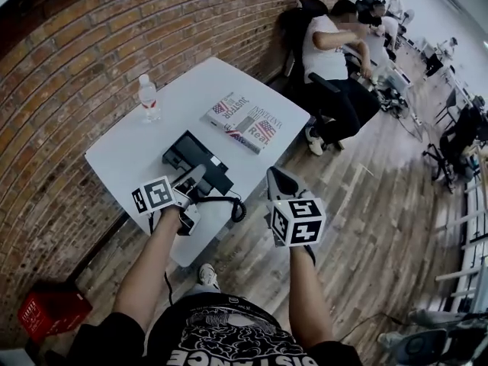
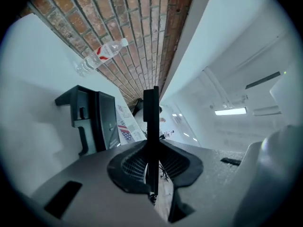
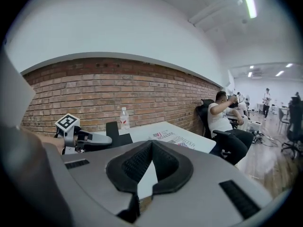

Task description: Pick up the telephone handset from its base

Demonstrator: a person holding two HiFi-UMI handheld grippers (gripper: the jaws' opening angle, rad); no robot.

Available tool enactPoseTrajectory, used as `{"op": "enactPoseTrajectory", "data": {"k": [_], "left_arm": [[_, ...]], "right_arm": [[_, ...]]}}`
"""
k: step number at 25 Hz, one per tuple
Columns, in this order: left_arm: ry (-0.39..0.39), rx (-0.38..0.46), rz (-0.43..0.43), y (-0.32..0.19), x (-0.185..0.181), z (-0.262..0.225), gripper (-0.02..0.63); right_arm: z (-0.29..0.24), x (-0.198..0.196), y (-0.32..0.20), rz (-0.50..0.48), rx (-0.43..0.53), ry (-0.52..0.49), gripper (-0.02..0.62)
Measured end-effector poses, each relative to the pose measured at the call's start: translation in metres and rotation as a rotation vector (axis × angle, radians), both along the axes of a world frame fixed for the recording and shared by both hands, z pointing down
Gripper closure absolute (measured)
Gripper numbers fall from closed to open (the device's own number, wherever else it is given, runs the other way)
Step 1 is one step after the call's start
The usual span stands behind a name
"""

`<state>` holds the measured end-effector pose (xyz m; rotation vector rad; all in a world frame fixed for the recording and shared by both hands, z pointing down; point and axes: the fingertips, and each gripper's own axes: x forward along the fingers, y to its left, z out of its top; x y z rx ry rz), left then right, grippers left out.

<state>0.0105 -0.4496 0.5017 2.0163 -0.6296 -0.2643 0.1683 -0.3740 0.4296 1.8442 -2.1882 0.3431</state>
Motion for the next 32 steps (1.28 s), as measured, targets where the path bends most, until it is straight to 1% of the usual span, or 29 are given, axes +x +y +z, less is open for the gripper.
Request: {"op": "enactPoseTrajectory", "data": {"k": [7,16,24,28,32], "left_arm": [[0.011,0.078,0.065,0.029,0.044,-0.038,0.535],[-0.019,0.205,0.166,0.078,0.106,-0.081,0.535],[-0.054,0.293,0.212,0.127,0.139,-0.104,0.535],[-0.077,0.337,0.222,0.153,0.152,-0.108,0.535],[-0.097,0.365,0.226,0.176,0.166,-0.110,0.535]], "right_arm": [[-0.022,0.038,0.036,0.069,0.047,-0.001,0.595],[-0.046,0.086,0.095,0.161,0.102,0.004,0.595],[-0.055,0.113,0.147,0.212,0.122,0.005,0.595],[-0.056,0.126,0.176,0.233,0.128,0.002,0.595],[-0.057,0.142,0.201,0.262,0.140,-0.001,0.595]]}}
